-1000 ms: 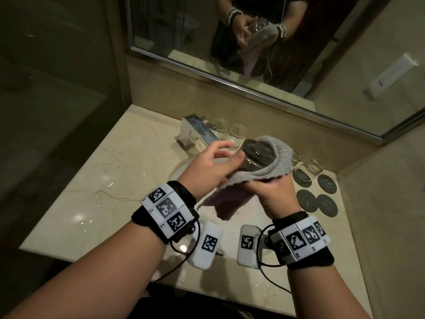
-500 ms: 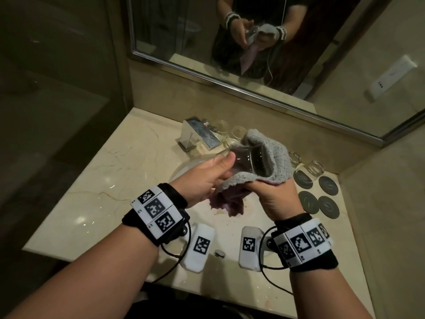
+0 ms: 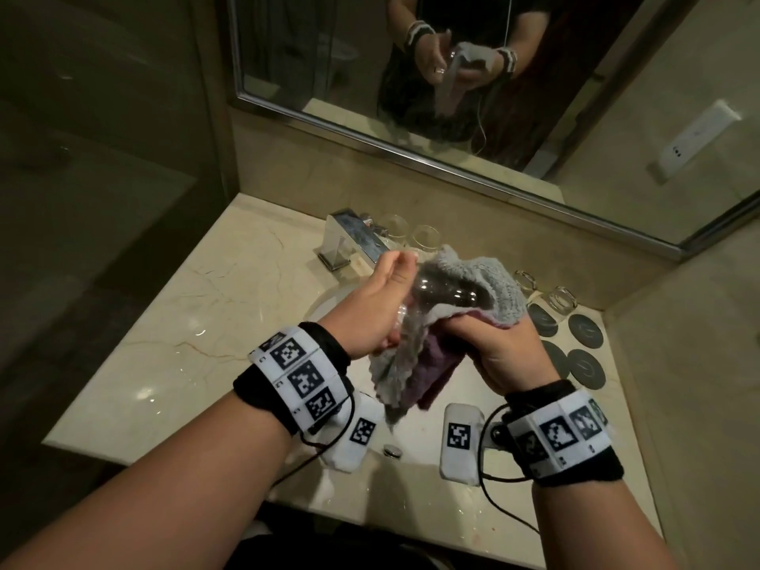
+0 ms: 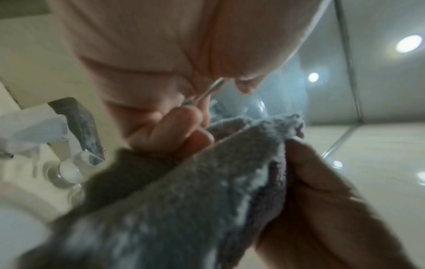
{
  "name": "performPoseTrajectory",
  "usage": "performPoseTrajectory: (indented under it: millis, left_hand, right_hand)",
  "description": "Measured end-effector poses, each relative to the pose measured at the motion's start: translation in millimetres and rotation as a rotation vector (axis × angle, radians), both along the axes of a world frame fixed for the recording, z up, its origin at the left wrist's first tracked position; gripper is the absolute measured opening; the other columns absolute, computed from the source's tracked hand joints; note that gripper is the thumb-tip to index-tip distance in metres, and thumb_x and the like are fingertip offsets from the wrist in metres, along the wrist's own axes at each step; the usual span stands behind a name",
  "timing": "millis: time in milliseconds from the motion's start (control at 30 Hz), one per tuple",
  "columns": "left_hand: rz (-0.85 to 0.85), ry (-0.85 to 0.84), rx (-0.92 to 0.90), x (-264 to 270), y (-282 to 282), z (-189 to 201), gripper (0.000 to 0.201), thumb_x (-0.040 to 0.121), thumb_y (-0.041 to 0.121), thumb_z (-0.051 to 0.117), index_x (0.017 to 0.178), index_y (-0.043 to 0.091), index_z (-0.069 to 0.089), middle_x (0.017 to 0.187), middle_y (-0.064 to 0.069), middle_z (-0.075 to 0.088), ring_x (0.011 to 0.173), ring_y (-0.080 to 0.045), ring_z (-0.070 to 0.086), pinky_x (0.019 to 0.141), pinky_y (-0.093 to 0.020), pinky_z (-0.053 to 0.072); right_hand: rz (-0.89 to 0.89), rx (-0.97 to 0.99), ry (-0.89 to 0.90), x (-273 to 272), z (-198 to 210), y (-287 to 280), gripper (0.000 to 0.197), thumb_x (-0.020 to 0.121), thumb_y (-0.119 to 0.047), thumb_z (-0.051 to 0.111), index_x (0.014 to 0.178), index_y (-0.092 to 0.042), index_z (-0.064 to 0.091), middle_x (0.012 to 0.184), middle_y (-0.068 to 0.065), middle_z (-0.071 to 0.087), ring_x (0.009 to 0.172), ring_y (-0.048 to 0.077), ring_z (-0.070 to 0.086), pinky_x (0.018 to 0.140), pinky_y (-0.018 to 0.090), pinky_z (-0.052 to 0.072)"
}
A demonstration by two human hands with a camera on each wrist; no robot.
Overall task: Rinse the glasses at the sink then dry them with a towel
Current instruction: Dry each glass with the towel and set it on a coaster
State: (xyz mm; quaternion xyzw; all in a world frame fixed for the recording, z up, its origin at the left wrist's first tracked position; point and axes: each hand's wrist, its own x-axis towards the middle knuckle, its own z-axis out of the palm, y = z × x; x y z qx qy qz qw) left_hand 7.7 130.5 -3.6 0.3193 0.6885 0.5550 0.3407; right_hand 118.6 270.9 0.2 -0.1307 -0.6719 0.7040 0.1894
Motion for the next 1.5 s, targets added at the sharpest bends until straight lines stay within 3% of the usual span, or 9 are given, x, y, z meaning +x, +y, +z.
performPoseTrajectory:
  millis: [100,267,400,500,700,867,1067,1267,1500]
  left_hand:
    - [0.020,-0.063,0.037,1,4,-1,0.047,0.095,0.060,0.027,0.130,0.030,0.035,0.110,-0.004,0.053,0.056,-0.004,0.052,0.057,-0.025,0.044]
    - [-0.102,0.246,0.165,5,2,2,0.038,0.095,0.051,0.041,0.128,0.033,0.035,0.124,0.010,0.043,0.103,0.005,0.050,0.088,-0.018,0.043]
    - [-0.010,-0.138,0.057,5,7,2,0.076,0.077,0.074,0.026,0.137,0.027,0.038,0.117,0.000,0.052,0.064,-0.008,0.055,0.051,-0.023,0.044]
    - [0.052,-0.272,0.094,7,11,2,0.048,0.090,0.063,0.034,0.120,0.027,0.046,0.103,0.001,0.052,0.054,-0.011,0.049,0.045,-0.022,0.038]
    - [-0.052,0.240,0.138,9,9,0,0.045,0.096,0.042,0.047,0.138,0.027,0.037,0.124,0.005,0.048,0.075,0.012,0.053,0.063,-0.009,0.043]
    - [0.061,-0.240,0.034,12,14,-1,0.073,0.083,0.073,0.032,0.140,0.029,0.042,0.110,0.002,0.055,0.058,-0.009,0.050,0.051,-0.024,0.041]
    - [-0.053,0.300,0.171,12,16,-4,0.050,0.093,0.054,0.051,0.134,0.028,0.043,0.124,0.007,0.054,0.087,0.005,0.056,0.070,-0.006,0.043]
    - [-0.001,-0.316,0.070,10,21,-9,0.084,0.074,0.083,0.040,0.137,0.027,0.044,0.117,-0.002,0.057,0.057,-0.012,0.055,0.047,-0.025,0.043]
    - [-0.096,0.213,0.121,8,15,-4,0.061,0.083,0.058,0.056,0.136,0.034,0.039,0.128,0.010,0.052,0.074,-0.002,0.059,0.070,-0.020,0.052]
  right_hand:
    - [-0.001,0.173,0.021,3,1,0,0.041,0.067,-0.016,0.074,0.107,-0.020,0.065,0.108,0.004,0.070,0.108,0.027,0.064,0.093,0.043,0.050]
    - [-0.060,-0.309,-0.007,1,4,0,0.044,0.071,-0.016,0.079,0.107,0.001,0.061,0.103,0.020,0.065,0.095,0.031,0.065,0.087,0.047,0.052]
    - [-0.154,0.028,0.014,7,9,2,0.026,0.067,-0.022,0.074,0.092,-0.015,0.069,0.090,-0.001,0.071,0.090,0.018,0.067,0.080,0.033,0.052]
    - [-0.147,0.285,0.024,9,14,-4,0.029,0.069,-0.027,0.069,0.097,-0.023,0.065,0.096,-0.013,0.072,0.095,0.007,0.067,0.082,0.021,0.052]
    - [-0.190,-0.168,-0.062,-1,11,-2,0.031,0.088,-0.018,0.059,0.109,0.005,0.060,0.111,0.028,0.062,0.102,0.044,0.061,0.090,0.055,0.050]
    - [-0.236,0.169,-0.114,7,6,-2,0.037,0.065,-0.039,0.071,0.096,-0.020,0.065,0.090,-0.007,0.071,0.091,0.014,0.068,0.079,0.029,0.056]
    - [-0.250,-0.123,-0.085,-2,10,2,0.028,0.093,-0.010,0.052,0.109,0.011,0.060,0.107,0.031,0.063,0.098,0.038,0.063,0.086,0.051,0.051]
    - [-0.304,0.146,-0.046,7,12,-3,0.036,0.064,-0.035,0.071,0.095,-0.016,0.066,0.089,-0.007,0.072,0.089,0.011,0.068,0.077,0.026,0.056]
    - [-0.278,-0.123,-0.054,1,9,0,0.029,0.085,-0.018,0.060,0.099,0.007,0.064,0.102,0.033,0.063,0.092,0.037,0.062,0.086,0.058,0.051]
